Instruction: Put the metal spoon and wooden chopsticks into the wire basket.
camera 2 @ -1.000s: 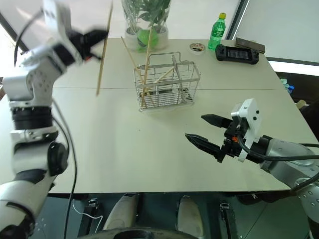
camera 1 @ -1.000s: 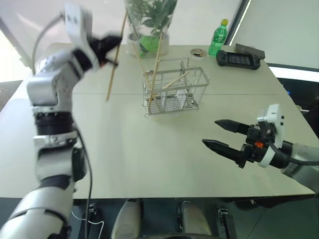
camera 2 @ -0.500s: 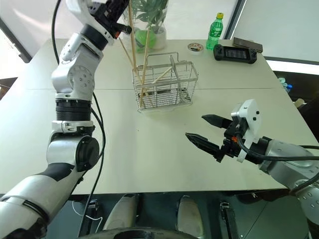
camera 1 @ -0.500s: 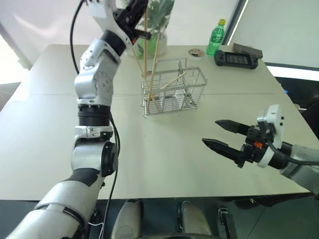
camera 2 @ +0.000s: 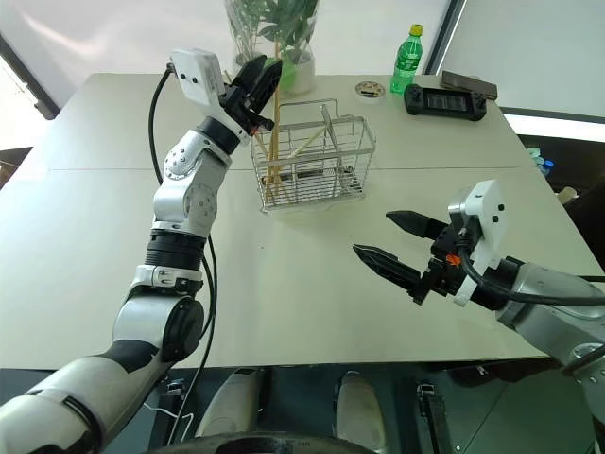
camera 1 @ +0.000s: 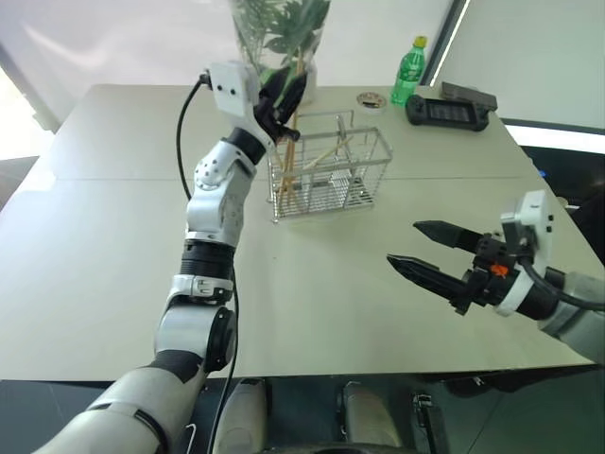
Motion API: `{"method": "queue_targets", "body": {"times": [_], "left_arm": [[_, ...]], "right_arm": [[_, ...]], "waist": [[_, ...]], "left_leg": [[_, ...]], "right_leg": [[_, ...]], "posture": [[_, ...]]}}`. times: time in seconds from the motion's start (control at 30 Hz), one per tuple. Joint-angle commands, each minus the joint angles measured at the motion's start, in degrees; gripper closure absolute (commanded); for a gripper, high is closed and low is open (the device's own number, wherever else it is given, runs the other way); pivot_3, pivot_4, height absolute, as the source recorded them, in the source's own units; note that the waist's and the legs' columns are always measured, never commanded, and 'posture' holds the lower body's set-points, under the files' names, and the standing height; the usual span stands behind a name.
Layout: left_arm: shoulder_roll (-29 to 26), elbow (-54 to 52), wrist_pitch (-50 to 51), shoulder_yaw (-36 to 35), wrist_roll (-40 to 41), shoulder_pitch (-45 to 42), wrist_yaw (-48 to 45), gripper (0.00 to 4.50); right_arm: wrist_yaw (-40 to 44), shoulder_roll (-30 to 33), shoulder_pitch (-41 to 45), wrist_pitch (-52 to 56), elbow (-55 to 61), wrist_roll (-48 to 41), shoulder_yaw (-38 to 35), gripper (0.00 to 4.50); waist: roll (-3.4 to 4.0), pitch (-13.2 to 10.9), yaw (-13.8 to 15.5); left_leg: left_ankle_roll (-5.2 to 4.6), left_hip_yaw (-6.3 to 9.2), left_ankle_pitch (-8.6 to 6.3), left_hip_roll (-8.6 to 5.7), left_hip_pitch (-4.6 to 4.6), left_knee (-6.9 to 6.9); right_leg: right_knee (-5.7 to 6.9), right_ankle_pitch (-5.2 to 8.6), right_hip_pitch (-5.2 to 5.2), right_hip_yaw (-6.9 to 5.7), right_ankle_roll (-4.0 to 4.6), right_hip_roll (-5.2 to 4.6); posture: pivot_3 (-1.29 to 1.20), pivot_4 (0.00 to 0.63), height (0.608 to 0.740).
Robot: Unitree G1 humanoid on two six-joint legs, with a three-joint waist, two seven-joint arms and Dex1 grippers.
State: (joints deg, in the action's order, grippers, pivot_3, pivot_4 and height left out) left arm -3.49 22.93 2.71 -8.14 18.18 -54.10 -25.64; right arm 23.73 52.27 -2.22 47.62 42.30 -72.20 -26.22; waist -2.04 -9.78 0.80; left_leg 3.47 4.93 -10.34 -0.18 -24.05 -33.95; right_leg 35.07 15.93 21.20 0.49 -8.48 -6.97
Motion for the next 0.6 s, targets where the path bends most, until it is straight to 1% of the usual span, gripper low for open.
{"method": "queue_targets", "body": {"times": [0.03, 0.07, 0.1, 0.2, 0.3, 0.33, 0.4, 0.47, 0.53, 0.6], "left_arm": [[-1.11, -5.07, 2.84, -0.78, 2.22, -1.31, 0.72, 0.95], [-1.57, -5.67, 4.0, -0.89, 2.64, -1.4, 0.81, 0.37], [-3.33, -7.27, 7.3, -0.97, 3.59, -2.08, 0.24, 0.02], [-10.46, -12.41, 16.02, -0.45, 6.4, -3.06, -4.78, 0.02], [-22.25, -16.17, 24.48, 0.57, 9.27, -2.86, -15.33, 0.02], [-27.09, -16.69, 27.22, 0.87, 10.13, -2.68, -19.98, 0.02], [-35.29, -16.66, 29.44, 1.82, 10.4, -1.67, -28.05, 0.02], [-41.97, -16.98, 28.32, 2.94, 9.45, 0.9, -35.4, 0.02], [-46.2, -18.41, 28.45, 3.31, 9.24, 3.65, -39.32, 0.02], [-48.17, -20.33, 29.51, 3.0, 9.53, 6.03, -40.38, 0.02]], "right_arm": [[-0.29, 0.28, 0.95, -0.71, -0.18, -0.62, -0.54, 0.0], [-0.35, 0.12, 1.04, -0.79, -0.19, -0.39, -0.18, 0.0], [-0.28, -0.1, 1.33, -0.95, -0.39, 0.15, 0.45, 0.0], [0.51, -0.36, 1.95, -1.71, -0.85, 2.48, 1.77, 0.0], [2.14, -0.1, 2.71, -2.88, -2.22, 5.86, 2.4, 0.0], [2.67, 0.03, 3.3, -3.31, -3.17, 7.17, 2.56, 0.0], [3.65, 0.19, 4.66, -4.12, -5.18, 9.53, 2.68, 0.0], [4.1, 0.23, 6.39, -4.84, -7.52, 11.84, 2.83, 0.0], [4.48, 0.2, 8.1, -5.3, -9.93, 14.04, 3.28, 0.0], [5.3, 0.13, 9.31, -5.64, -11.53, 15.87, 4.0, 0.0]], "waist": [[0.0, 0.0, 0.0], [0.0, 0.0, -0.03], [0.0, 0.0, -0.06], [0.02, 0.0, -0.46], [0.05, -0.01, -0.62], [0.06, -0.02, -0.74], [0.12, -0.02, -1.22], [0.14, -0.02, -1.34], [0.16, -0.01, -1.29], [0.14, -0.03, -0.95]], "left_leg": [[0.0, 0.0, 0.0, 0.0, 0.0, 0.0], [0.0, 0.0, 0.0, 0.0, -0.01, 0.0], [0.0, 0.0, 0.0, 0.0, -0.01, 0.0], [-0.01, 0.01, -0.01, 0.01, 0.01, 0.02], [-0.02, 0.02, -0.01, 0.01, 0.01, 0.03], [-0.02, 0.02, -0.01, 0.01, 0.01, 0.04], [-0.02, 0.02, -0.01, 0.02, 0.01, 0.07], [-0.02, 0.01, -0.01, 0.02, 0.05, 0.1], [-0.01, 0.01, -0.02, 0.02, 0.05, 0.1], [0.0, 0.02, -0.02, 0.03, 0.04, 0.09]], "right_leg": [[0.0, 0.0, 0.0, 0.0, 0.0, 0.0], [-0.01, 0.0, 0.0, 0.0, 0.0, 0.0], [0.0, 0.0, 0.0, 0.0, 0.0, 0.0], [0.04, 0.0, 0.06, 0.01, 0.0, 0.03], [0.06, 0.0, 0.08, 0.02, 0.0, 0.05], [0.06, 0.0, 0.1, 0.02, 0.0, 0.05], [0.06, 0.1, 0.12, 0.02, 0.17, 0.05], [0.04, 0.12, 0.09, 0.02, 0.22, 0.05], [0.0, 0.13, 0.05, 0.02, 0.24, 0.04], [-0.02, 0.13, 0.04, 0.03, 0.27, 0.03]], "posture": [[0.0, 0.15, 0.72], [0.0, 0.15, 0.72], [0.0, 0.15, 0.72], [0.0, 0.15, 0.72], [0.0, 0.15, 0.72], [0.0, 0.15, 0.72], [0.0, 0.15, 0.72], [0.0, 0.15, 0.72], [0.0, 0.15, 0.72], [0.0, 0.15, 0.72]]}}
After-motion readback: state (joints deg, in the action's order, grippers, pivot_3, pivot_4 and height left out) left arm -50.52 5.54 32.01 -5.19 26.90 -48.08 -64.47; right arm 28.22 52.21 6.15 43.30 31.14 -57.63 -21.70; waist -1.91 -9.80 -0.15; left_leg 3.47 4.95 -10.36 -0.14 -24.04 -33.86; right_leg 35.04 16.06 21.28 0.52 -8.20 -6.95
